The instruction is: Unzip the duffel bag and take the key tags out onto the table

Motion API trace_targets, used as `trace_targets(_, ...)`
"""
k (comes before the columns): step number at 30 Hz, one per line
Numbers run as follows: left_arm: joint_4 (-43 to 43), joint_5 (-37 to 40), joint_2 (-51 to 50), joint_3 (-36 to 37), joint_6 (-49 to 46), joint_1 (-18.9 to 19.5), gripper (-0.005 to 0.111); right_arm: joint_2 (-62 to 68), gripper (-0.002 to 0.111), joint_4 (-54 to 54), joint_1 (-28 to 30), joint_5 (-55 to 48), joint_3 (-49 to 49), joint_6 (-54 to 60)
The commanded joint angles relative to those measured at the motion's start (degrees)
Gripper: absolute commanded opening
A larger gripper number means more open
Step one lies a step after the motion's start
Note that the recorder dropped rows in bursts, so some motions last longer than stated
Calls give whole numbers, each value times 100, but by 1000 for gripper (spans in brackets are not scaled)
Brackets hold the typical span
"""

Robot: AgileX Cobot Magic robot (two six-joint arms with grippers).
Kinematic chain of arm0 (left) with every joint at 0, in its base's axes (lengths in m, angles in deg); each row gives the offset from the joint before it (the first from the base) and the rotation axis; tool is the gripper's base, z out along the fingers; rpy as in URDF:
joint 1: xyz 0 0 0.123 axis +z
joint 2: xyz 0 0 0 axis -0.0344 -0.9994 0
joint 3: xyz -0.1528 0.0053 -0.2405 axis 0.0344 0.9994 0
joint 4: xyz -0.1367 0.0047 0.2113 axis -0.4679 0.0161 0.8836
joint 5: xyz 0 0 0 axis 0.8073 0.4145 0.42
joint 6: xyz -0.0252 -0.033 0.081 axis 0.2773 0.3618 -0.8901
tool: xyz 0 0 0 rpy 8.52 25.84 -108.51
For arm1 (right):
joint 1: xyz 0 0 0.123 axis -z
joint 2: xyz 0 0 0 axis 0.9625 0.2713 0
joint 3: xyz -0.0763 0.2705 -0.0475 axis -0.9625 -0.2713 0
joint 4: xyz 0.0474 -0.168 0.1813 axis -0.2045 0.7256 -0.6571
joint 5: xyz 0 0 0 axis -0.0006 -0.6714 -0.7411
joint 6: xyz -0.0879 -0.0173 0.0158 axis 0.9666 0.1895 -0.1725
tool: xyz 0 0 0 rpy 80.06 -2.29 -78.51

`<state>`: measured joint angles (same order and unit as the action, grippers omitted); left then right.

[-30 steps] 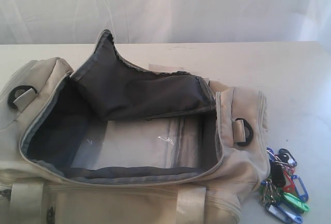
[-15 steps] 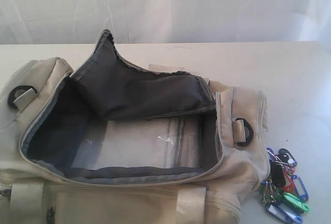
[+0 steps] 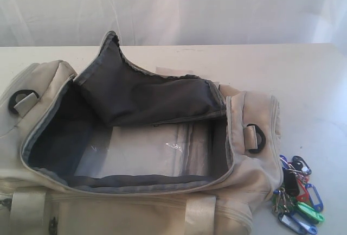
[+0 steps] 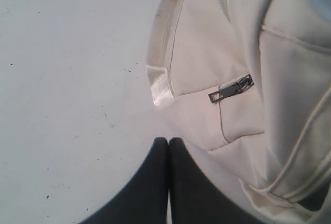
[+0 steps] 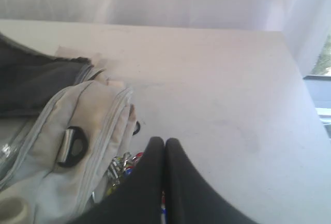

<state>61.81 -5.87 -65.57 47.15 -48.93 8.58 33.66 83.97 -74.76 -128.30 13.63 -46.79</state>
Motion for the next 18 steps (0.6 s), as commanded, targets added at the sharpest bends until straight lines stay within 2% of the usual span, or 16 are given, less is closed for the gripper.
trace_targets(1,-13,43,23,42,10,-2,0,-435,0,1,555,65,-40,-30)
trace_targets(3,-13,43,23,42,10,-2,0,-708,0,11,631,103,-149,-30)
trace_targets(6,-13,43,23,42,10,-2,0,-1096,0,11,631,442,-839,-30)
trace_targets(10,-13,43,23,42,10,-2,0,-1628,0,11,631,2221,-2257,-30)
trace_targets(13,-13,43,23,42,10,-2,0,-1628,0,11,631,2807,-2961,-30)
trace_targets(15,-13,43,23,42,10,-2,0,-1628,0,11,631,2921,-3233,-30)
trace_targets(17,-13,43,23,42,10,-2,0,-1628,0,-3,631,2028,-3233,-30)
trace_targets(18,-13,43,23,42,10,-2,0,-1628,0,-27,631,2109,-3233,-121)
